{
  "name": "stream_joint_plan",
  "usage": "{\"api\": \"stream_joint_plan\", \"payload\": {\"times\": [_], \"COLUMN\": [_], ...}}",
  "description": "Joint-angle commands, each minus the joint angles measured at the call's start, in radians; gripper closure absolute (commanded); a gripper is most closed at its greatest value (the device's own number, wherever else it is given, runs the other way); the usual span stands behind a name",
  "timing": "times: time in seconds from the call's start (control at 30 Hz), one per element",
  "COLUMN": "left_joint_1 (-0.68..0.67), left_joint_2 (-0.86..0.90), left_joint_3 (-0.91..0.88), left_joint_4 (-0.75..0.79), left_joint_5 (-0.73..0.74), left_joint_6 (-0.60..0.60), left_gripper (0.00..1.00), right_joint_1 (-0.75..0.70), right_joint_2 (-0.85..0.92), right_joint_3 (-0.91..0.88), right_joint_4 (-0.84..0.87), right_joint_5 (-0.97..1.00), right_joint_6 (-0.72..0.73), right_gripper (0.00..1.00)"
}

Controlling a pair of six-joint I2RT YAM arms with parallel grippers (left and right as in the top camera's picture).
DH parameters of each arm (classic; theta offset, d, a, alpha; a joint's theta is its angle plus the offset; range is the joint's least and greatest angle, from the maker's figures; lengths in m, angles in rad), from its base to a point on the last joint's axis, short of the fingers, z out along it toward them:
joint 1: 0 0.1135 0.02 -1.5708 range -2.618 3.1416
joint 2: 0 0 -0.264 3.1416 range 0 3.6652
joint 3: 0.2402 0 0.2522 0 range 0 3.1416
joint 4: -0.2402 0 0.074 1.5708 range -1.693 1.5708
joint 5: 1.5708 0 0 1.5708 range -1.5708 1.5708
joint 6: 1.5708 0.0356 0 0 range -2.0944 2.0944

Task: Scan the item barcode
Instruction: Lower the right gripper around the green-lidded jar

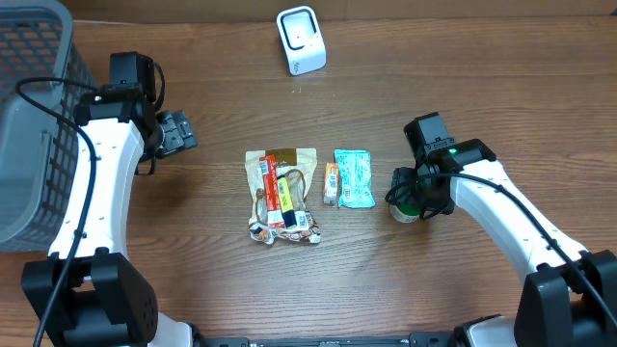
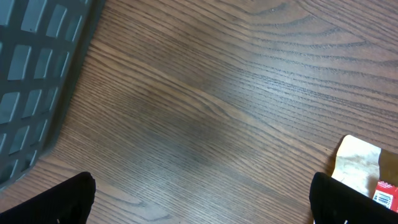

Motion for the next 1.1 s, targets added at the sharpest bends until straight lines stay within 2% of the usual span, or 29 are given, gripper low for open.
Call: {"api": "stream_joint_plan", "payload": {"times": [0.0,0.13,0.37,0.57,0.9,1.07], "left_joint_1": [-0.002,-0.002,-0.002,-0.002,-0.002,-0.002], "left_joint_2": [-0.014,-0.014,-0.014,-0.014,-0.014,-0.014], "left_joint_3": [0.014,0.014,0.014,0.014,0.014,0.014], "left_joint_4": [0.002,0.001,0.001,0.001,0.001,0.002], "left_joint_5": [-0.006,-0.006,-0.006,-0.006,-0.006,-0.006], "left_joint_6": [0.019,0.019,0.019,0.019,0.019,0.019], "left_gripper": [0.00,0.00,0.00,0.00,0.00,0.00], "right_joint_1": [0.004,0.004,0.004,0.004,0.004,0.004], "right_joint_2": [0.002,0.002,0.002,0.002,0.038,0.107], "right_joint_3": [-0.007,-0.007,-0.007,-0.007,-0.007,-0.007], "right_joint_4": [-0.008,-0.008,-0.016,-0.027,-0.017,-0.015], "right_joint_5": [0.054,0.051,0.036,0.036,0.004,0.003], "right_joint_6": [0.006,0.005,0.005,0.005,0.008,0.019], "right_gripper": [0.31,0.30,0.17,0.14,0.13,0.17]}}
